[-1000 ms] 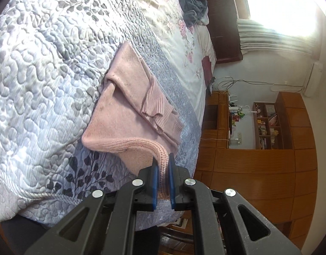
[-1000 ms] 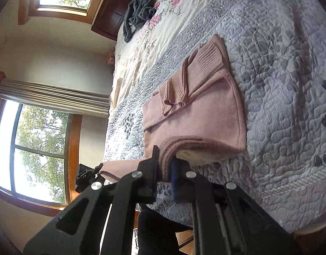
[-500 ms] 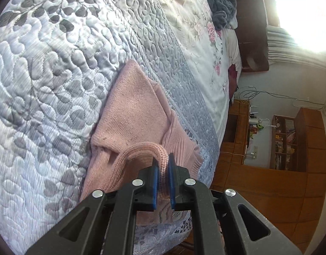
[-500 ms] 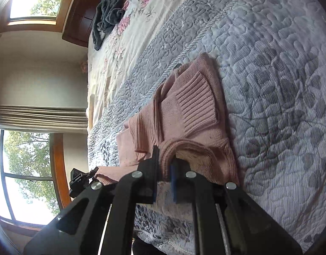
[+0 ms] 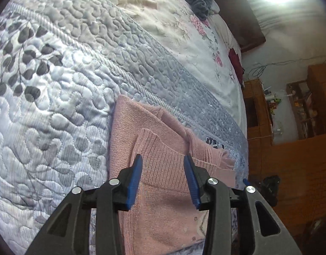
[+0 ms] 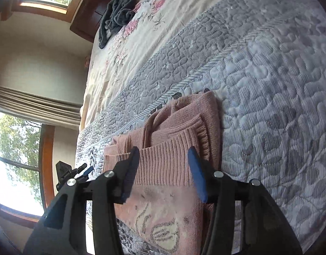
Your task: Fold small clothes
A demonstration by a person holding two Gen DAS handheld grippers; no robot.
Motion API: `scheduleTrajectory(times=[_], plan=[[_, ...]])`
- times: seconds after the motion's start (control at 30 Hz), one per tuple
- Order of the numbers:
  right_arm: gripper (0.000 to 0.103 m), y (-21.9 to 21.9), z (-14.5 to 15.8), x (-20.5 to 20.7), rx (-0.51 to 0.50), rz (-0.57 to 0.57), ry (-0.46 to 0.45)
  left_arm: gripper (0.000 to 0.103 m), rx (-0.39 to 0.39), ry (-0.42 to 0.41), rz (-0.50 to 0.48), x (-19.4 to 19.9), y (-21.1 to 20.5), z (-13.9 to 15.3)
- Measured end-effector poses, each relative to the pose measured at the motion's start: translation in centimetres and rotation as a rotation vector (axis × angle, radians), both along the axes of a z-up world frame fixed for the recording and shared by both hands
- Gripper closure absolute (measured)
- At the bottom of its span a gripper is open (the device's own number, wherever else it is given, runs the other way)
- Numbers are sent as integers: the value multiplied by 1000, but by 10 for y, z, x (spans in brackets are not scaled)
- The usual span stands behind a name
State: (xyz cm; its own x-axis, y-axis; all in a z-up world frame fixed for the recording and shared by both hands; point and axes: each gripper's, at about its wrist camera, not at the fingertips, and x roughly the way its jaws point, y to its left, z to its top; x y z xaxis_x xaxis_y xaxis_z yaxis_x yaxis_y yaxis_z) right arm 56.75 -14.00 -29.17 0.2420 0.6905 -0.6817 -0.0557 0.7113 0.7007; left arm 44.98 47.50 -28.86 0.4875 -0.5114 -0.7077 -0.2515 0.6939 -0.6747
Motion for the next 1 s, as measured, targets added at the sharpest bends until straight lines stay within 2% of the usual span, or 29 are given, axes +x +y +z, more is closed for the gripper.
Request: scheduleTrajectory(times=[0.13,0.3,0.4,0.47,0.53,0.57,0.6,0.63,0.7,0.73,0.77,0.83,0.87,1.0], plan=[[55,20,-8,4,-107,87,-48,58,137,12,-92,18,-13,-3],[55,33,-25,4,-179,149,-84,55,235,66,-186,39,-27,-23],[55,34,-28,-1,-224,171,-120,53,253,97,-205,44,-31,-35],[55,37,-29,-5,-255,191,-145,53,241,85,-210,43,-34,-36],[55,40,-30,-8,-291,219,-167,55,240,63,-227,38,-39,-36],[55,42,-31,-10,-308,231,-177,60,259,55,-235,37,-42,-36],[55,43,-32,-11,-317,240,-185,72,277,50,-248,35,-46,-36],[57,45,-33,-11,-321,249,-186,77,292,49,-255,34,-49,-37],[66,49,-35,-12,-335,258,-187,87,304,39,-252,32,-49,-36],[69,50,-35,-12,-339,265,-190,88,296,34,-243,31,-47,-36],[78,53,-34,-13,-351,268,-197,90,290,26,-234,30,-45,-36],[89,54,-31,-15,-364,268,-216,92,288,0,-218,27,-43,-31],[92,55,-28,-17,-372,262,-227,92,282,-16,-206,25,-42,-27],[94,51,-13,-26,-378,248,-266,93,265,-87,-171,13,-38,-5]])
